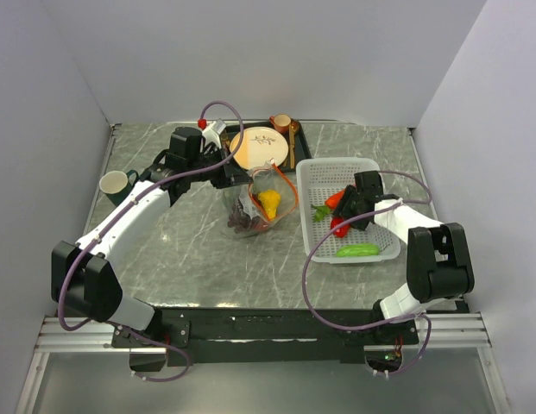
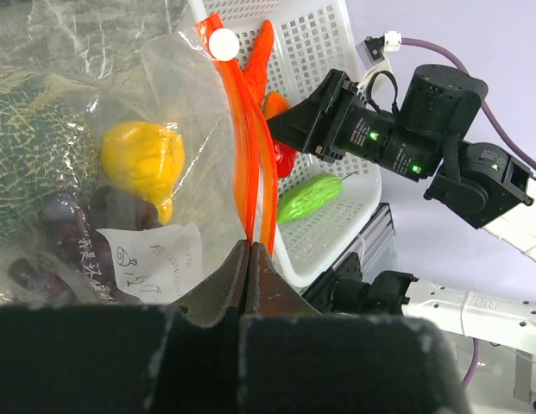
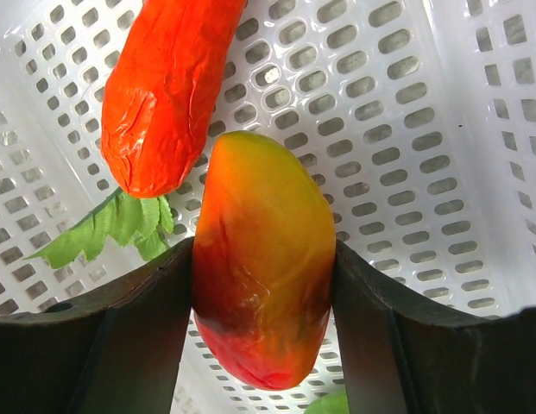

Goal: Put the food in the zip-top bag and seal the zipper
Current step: Pick up the fake fruit from the bin.

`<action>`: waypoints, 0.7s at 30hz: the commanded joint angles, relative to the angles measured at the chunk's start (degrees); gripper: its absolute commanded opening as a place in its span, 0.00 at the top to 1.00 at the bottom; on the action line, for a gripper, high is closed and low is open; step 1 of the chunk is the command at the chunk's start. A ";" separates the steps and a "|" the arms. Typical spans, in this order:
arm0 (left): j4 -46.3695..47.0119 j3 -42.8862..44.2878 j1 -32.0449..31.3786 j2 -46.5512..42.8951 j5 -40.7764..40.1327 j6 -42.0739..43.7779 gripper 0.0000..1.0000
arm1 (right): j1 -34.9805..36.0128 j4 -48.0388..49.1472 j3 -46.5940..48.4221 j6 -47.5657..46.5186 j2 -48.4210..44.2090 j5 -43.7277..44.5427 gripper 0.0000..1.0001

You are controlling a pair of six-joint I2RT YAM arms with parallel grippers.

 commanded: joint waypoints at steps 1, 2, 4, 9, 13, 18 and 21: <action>1.28 0.68 -0.16 -1.75 -0.07 0.74 0.99 | -0.46 1.29 -0.72 -0.98 -2.59 -0.15 0.55; 1.28 0.59 -0.16 -1.75 -0.16 0.74 0.99 | -0.37 1.37 -0.81 -1.15 -3.64 -0.41 0.55; 1.36 0.68 -0.16 -1.75 -0.07 0.83 0.99 | -0.46 1.99 -1.60 -1.33 -5.23 -1.11 0.57; 0.92 0.68 -0.16 -1.92 -0.07 1.10 0.99 | -0.37 6.38 -6.34 -0.97 -14.71 -1.99 0.59; 1.71 -0.20 -0.16 -2.36 0.02 0.66 0.99 | -0.37 6.39 -6.00 -1.77 -18.94 -6.64 0.59; 2.15 -0.37 -0.16 -2.45 0.37 0.39 0.99 | -0.37 5.77 -4.59 -1.07 -21.93 -10.95 0.59; 1.89 -0.46 -0.24 -2.62 0.55 0.48 0.99 | -0.37 7.26 -4.94 -0.10 -24.83 -14.38 0.59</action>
